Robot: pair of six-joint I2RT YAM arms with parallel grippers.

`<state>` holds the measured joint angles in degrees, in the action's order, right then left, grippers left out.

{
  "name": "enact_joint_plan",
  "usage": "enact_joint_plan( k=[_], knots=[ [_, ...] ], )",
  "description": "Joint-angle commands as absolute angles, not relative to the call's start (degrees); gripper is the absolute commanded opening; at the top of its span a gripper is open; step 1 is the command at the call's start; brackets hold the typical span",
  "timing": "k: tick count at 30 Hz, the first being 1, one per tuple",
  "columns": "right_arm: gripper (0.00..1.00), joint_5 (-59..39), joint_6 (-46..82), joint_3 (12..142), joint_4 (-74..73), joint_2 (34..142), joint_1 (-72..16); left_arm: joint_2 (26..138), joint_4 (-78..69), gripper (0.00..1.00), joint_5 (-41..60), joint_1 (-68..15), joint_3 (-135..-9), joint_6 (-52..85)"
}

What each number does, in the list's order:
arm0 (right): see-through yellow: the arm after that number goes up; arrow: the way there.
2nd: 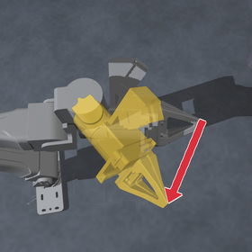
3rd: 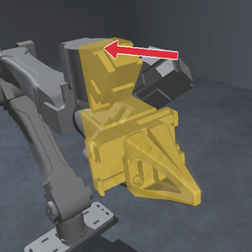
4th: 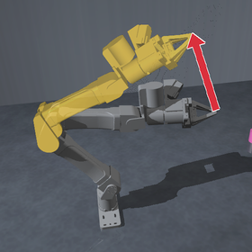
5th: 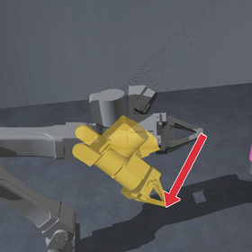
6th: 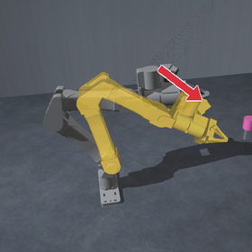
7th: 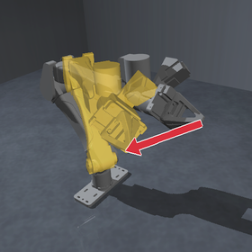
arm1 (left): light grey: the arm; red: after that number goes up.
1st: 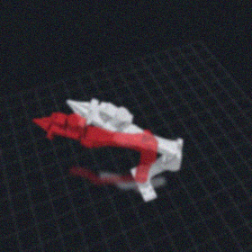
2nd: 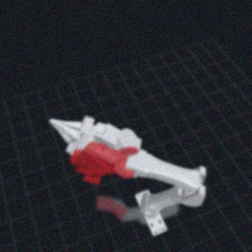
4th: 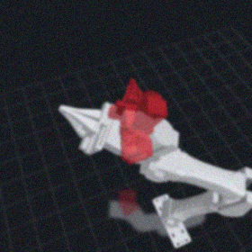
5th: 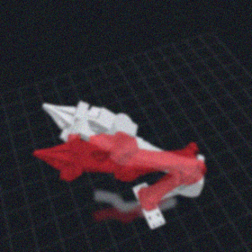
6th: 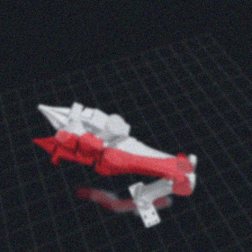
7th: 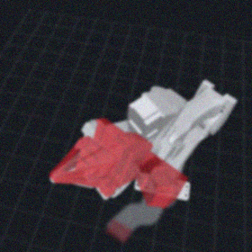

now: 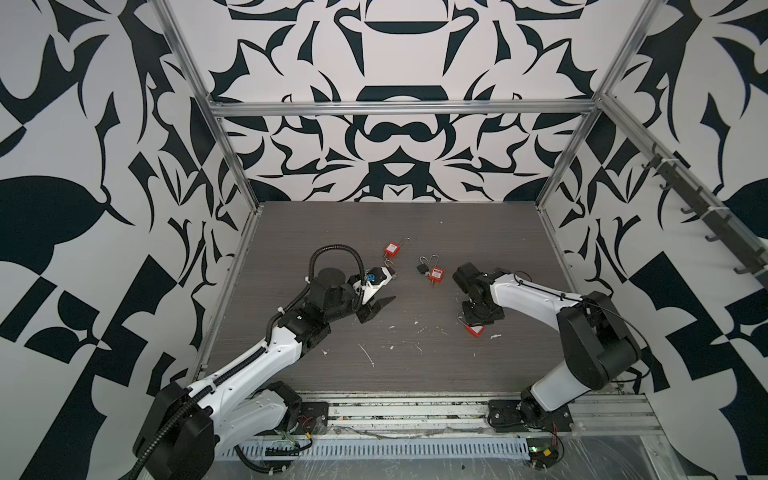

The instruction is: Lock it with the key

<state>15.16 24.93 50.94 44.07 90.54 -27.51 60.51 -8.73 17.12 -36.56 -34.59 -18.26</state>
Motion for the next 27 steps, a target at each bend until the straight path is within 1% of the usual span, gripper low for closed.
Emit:
enact_joint_plan(
  k=[1,6,14,20,27],
  knots=[
    [0.0,16.8,29.1,49.1,47.3,86.7,-28.4,61.6,-8.8,0.58,19.3,-36.6,-35.3,-19.4],
    [0.0,16.4,31.6,46.9,47.1,84.2,-30.6,63.4,-9.8,0.58,21.4,-36.7,-35.8,-20.0],
    [0.0,14.1,35.6,48.0,47.1,83.3,-36.3,65.2,-10.8,0.58,23.5,-36.6,-36.7,-20.0],
    [0.0,15.9,35.9,46.7,46.7,80.5,-36.1,65.8,-10.8,0.59,23.7,-36.6,-36.8,-19.8],
    [0.0,16.4,32.7,45.1,44.1,79.6,-32.7,66.8,-10.9,0.59,24.0,-36.6,-37.4,-19.3]
  ],
)
